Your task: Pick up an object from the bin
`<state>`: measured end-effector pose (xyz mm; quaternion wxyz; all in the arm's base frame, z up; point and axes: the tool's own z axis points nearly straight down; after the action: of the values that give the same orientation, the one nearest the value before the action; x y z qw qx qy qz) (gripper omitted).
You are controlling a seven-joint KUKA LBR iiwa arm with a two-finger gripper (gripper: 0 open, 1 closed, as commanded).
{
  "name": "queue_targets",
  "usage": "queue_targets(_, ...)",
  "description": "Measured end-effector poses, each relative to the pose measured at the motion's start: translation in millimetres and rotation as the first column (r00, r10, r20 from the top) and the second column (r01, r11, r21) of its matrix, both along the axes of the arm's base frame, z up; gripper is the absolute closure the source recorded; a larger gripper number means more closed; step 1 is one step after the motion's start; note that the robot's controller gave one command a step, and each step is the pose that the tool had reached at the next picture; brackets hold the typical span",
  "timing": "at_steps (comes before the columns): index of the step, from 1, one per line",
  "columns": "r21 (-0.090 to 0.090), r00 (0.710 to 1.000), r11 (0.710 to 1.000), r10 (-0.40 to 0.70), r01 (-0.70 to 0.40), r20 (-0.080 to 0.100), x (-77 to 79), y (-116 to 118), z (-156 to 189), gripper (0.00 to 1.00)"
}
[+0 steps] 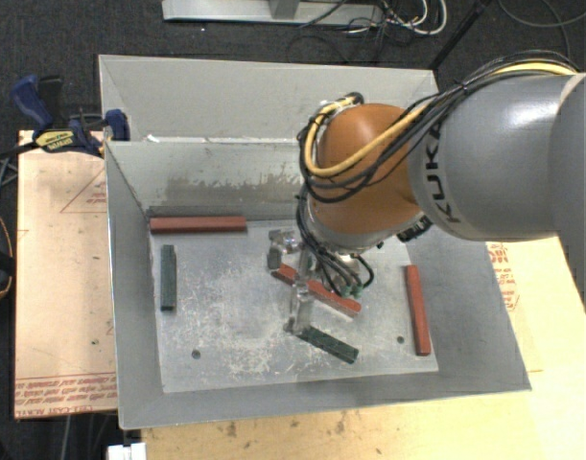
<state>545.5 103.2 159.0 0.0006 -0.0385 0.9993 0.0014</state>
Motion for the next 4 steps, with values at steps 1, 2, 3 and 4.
queue_targets(1, -0.003, 0.986, 0.986, 0.165, -0.165, 0.007, 22.2, -43, -36, 0.0)
queue_targets(2, -0.004, 0.966, 0.966, 0.257, -0.257, 0.004, 39.3, -58, -79, 0.0)
queue_targets(3, -0.002, 0.967, 0.967, 0.255, -0.255, 0.003, 76.7, -60, -88, 0.0)
queue_targets(4, -0.002, 0.936, 0.936, 0.353, -0.353, 0.005, 109.0, -75, -88, 1.0)
